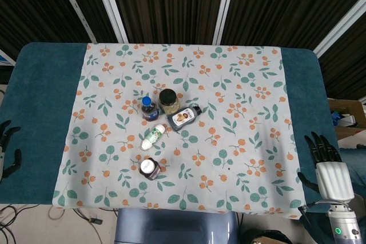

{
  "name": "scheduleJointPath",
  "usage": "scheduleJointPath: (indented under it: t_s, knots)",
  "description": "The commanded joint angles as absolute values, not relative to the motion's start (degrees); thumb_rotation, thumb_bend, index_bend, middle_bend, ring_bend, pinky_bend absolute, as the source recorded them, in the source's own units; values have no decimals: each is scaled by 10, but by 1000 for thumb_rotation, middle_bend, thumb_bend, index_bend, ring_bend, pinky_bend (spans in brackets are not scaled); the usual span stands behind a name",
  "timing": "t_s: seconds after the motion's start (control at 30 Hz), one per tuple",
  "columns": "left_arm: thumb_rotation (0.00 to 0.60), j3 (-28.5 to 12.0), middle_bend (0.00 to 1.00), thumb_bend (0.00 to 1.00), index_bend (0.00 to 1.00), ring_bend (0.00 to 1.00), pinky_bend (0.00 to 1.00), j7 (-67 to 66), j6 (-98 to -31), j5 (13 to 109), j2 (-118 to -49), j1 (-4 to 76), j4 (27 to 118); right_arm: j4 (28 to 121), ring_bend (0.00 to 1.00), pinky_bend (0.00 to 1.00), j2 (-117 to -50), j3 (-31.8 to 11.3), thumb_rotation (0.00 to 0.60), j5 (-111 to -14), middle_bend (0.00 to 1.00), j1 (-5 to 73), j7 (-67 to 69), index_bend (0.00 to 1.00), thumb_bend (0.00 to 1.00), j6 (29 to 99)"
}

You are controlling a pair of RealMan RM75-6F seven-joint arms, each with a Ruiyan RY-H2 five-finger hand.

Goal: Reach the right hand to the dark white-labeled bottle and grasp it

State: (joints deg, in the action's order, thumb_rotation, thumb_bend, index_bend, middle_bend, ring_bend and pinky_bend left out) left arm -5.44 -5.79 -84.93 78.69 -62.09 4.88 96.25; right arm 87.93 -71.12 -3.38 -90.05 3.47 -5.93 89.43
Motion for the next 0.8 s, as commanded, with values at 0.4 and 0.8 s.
scheduleJointPath:
  t_s: [0.4, 0.8]
  knots:
    - [600, -54, 70, 528, 187, 104, 16, -63, -846, 778, -622, 48, 969, 855, 0, 182, -677, -42, 600, -913, 0, 70, -27, 0, 246, 853]
    - [600, -51, 69, 528, 186, 104, 16, -74, -843, 778, -627, 48, 974, 887, 0, 182, -656, -98, 600, -860, 0, 229, 47, 0, 247, 635]
